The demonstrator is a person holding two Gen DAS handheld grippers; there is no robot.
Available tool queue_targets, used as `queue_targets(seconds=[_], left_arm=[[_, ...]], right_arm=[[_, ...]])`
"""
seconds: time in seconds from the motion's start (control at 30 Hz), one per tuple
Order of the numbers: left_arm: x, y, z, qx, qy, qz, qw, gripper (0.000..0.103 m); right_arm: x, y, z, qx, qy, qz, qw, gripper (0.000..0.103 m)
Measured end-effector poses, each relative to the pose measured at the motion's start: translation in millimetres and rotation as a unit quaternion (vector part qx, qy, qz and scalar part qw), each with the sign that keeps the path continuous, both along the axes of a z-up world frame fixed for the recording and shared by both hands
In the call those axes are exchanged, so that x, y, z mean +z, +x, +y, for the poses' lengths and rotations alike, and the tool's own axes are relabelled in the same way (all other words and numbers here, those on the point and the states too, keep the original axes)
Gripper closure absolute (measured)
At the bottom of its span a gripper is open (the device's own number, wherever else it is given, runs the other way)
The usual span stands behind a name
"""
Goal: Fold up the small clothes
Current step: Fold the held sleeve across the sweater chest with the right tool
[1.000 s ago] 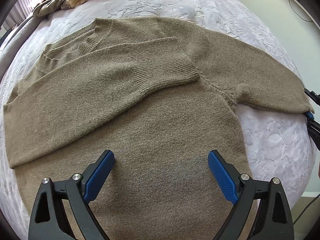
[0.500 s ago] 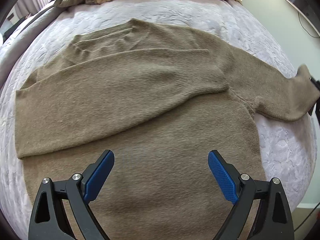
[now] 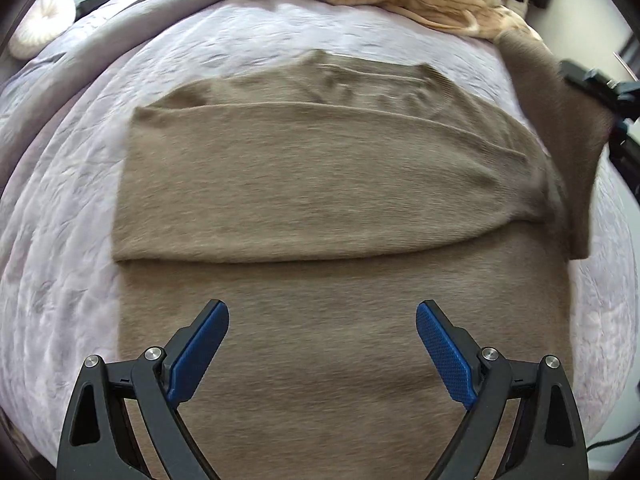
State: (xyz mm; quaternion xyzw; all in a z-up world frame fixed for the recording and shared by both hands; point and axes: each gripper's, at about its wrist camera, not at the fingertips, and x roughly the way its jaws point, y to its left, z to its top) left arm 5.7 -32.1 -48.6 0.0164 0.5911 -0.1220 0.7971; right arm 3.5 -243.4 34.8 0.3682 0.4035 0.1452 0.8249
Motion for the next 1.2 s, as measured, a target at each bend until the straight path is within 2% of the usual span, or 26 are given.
queue_targets(seconds=[0.13, 0.23, 0.27, 0.3, 0.33, 0.47, 0.57, 0.63, 0.67, 0.77, 0.83, 0.93, 1.07, 1.13, 1.2], left_arm=[[-3, 1, 32, 0.032, 0.000, 0.003, 0.9995, 0.008], [-5, -1, 54, 0.047, -0.002, 0.008, 0.9988, 0.008], [-4, -4, 64, 0.050, -0.002, 0.008, 0.9987, 0.008], [-5, -4, 68, 0.053, -0.002, 0.008, 0.9985, 0.008], [-6, -5, 73, 0.056, -0.003, 0.009, 0.9984, 0.008], [-6, -7, 86, 0.066, -0.010, 0.010, 0.9977, 0.008], [-4, -6, 93, 0.069, -0.013, 0.007, 0.9975, 0.008], [-2, -8, 101, 0.071, -0.015, 0.006, 0.9973, 0.008], [-2, -8, 101, 0.073, -0.016, 0.006, 0.9972, 0.008], [-3, -10, 111, 0.080, -0.017, 0.005, 0.9966, 0.008], [-6, -10, 115, 0.085, -0.015, 0.008, 0.9962, 0.008], [-12, -11, 124, 0.094, -0.010, 0.019, 0.9953, 0.008], [-15, -16, 134, 0.101, -0.006, 0.023, 0.9946, 0.008], [-16, -18, 138, 0.101, -0.005, 0.025, 0.9945, 0.008], [-19, -18, 141, 0.099, -0.006, 0.031, 0.9946, 0.008]], right_arm=[[-50, 10, 46, 0.037, -0.011, 0.072, 0.997, 0.093], [-87, 7, 57, 0.045, -0.029, 0.147, 0.988, 0.090], [-95, 6, 57, 0.041, -0.028, 0.170, 0.984, 0.079], [-100, 1, 53, 0.033, -0.019, 0.183, 0.982, 0.061], [-101, -6, 48, 0.019, 0.006, 0.179, 0.984, 0.058], [-92, -21, 14, -0.073, 0.057, 0.153, 0.984, 0.057], [-90, -10, -8, -0.129, 0.105, 0.155, 0.974, 0.059], [-91, 1, -11, -0.142, 0.110, 0.153, 0.972, 0.086], [-86, 9, -4, -0.137, 0.092, 0.148, 0.975, 0.095], [-56, 29, 36, -0.054, 0.018, 0.094, 0.994, 0.095], [-41, 40, 78, 0.024, -0.039, 0.069, 0.997, 0.095], [-38, 47, 141, 0.120, -0.123, 0.052, 0.984, 0.095], [-61, 41, 199, 0.208, -0.212, 0.065, 0.953, 0.095], [-75, 36, 211, 0.232, -0.238, 0.086, 0.939, 0.091], [-78, 28, 213, 0.234, -0.256, 0.089, 0.934, 0.090]])
